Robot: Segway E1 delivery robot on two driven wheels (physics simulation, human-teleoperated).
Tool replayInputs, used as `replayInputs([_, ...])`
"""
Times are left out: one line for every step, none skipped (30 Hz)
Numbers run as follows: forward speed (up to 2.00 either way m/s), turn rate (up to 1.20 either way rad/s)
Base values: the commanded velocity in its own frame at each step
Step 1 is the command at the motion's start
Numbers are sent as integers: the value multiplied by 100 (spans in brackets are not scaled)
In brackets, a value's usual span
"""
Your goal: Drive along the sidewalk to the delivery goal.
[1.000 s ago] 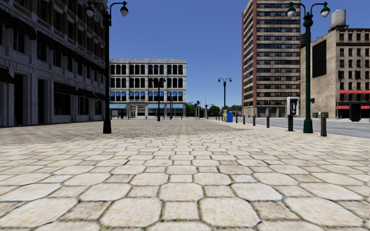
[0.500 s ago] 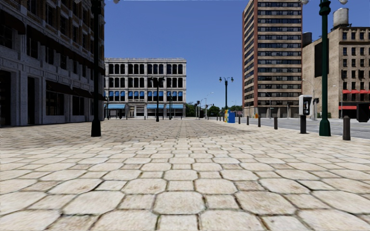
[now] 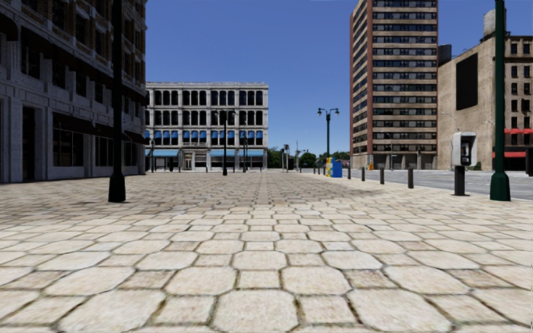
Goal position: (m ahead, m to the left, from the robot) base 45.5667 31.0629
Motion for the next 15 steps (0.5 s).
replayInputs([200, 0])
replayInputs([200, 0])
replayInputs([200, 0])
replayInputs([200, 0])
replayInputs([200, 0])
replayInputs([200, 0])
replayInputs([200, 0])
replayInputs([200, 0])
replayInputs([200, 0])
replayInputs([200, 0])
replayInputs([200, 0])
replayInputs([200, 0])
replayInputs([200, 0])
replayInputs([200, 0])
replayInputs([200, 0])
